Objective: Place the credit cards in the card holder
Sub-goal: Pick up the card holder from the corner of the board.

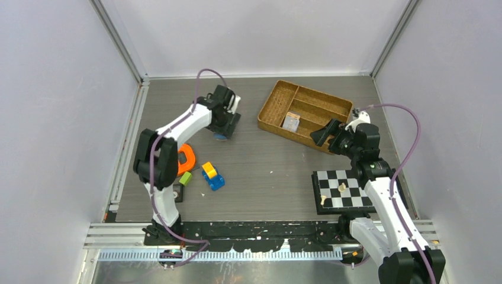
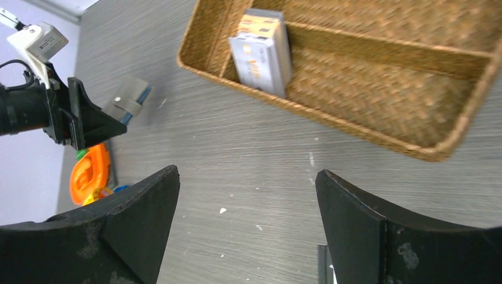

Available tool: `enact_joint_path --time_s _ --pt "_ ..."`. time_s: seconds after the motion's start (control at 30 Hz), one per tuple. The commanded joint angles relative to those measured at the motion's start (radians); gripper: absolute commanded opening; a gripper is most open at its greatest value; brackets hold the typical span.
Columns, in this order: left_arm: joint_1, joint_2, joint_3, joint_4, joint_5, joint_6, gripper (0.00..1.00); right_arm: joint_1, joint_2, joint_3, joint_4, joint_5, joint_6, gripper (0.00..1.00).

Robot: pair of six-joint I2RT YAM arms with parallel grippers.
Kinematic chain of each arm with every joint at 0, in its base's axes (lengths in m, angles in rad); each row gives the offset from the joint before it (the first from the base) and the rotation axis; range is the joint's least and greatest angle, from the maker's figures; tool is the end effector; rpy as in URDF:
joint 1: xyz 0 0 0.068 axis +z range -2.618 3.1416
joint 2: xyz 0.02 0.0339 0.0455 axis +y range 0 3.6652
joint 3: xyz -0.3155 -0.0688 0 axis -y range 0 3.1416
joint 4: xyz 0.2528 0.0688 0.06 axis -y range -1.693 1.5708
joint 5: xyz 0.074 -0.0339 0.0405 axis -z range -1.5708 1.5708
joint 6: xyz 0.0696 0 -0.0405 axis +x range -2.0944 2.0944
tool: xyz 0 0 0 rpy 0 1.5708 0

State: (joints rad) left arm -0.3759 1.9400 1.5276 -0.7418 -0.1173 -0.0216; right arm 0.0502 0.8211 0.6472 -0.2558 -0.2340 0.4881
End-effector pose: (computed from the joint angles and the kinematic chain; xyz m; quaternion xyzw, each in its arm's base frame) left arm 0.4192 -0.1567 0.2305 0.1602 0.9636 0.0155 0.2137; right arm 0.1921 0.0258 0.3007 0.1200 0.8296 0.2373 0.4910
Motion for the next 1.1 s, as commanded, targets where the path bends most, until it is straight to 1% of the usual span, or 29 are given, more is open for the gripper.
enact_joint_path --time_s 0.0,0.17,0.23,0.33,0.43,0.57,0.77,0.9,0.93,1.0,1.07 --pt "-0.103 -0.219 -0.087 -0.011 0.077 -0.007 0.52 -0.002 0.048 0.038 0.092 -0.210 0.036 0.87" --pt "-0.240 -0.358 -0.222 -0.003 0.183 0.036 0.51 0.008 0.102 0.025 0.128 -0.386 0.105 0.79" --pt "-0.283 -0.419 -0.274 0.008 0.225 0.049 0.51 0.020 0.115 -0.003 0.157 -0.426 0.159 0.80" --pt "-0.329 -0.535 -0.359 0.062 0.302 0.047 0.51 0.049 0.142 -0.026 0.190 -0.469 0.238 0.84" --pt "-0.367 -0.632 -0.431 0.129 0.367 0.046 0.51 0.115 0.154 -0.041 0.244 -0.461 0.337 0.86" --pt "-0.383 -0.725 -0.485 0.192 0.434 0.037 0.51 0.228 0.195 -0.049 0.363 -0.435 0.429 0.88" --pt "-0.392 -0.791 -0.519 0.228 0.490 0.026 0.51 0.345 0.303 -0.073 0.601 -0.438 0.582 0.88" --pt "-0.396 -0.812 -0.526 0.231 0.489 0.027 0.51 0.412 0.366 -0.051 0.673 -0.425 0.618 0.88" --pt "-0.397 -0.815 -0.528 0.234 0.487 0.026 0.51 0.422 0.375 -0.045 0.674 -0.423 0.619 0.87" --pt "-0.397 -0.827 -0.533 0.238 0.478 0.026 0.50 0.434 0.393 -0.036 0.676 -0.424 0.619 0.82" --pt "-0.397 -0.838 -0.536 0.245 0.472 0.027 0.51 0.438 0.399 -0.035 0.681 -0.421 0.620 0.70"
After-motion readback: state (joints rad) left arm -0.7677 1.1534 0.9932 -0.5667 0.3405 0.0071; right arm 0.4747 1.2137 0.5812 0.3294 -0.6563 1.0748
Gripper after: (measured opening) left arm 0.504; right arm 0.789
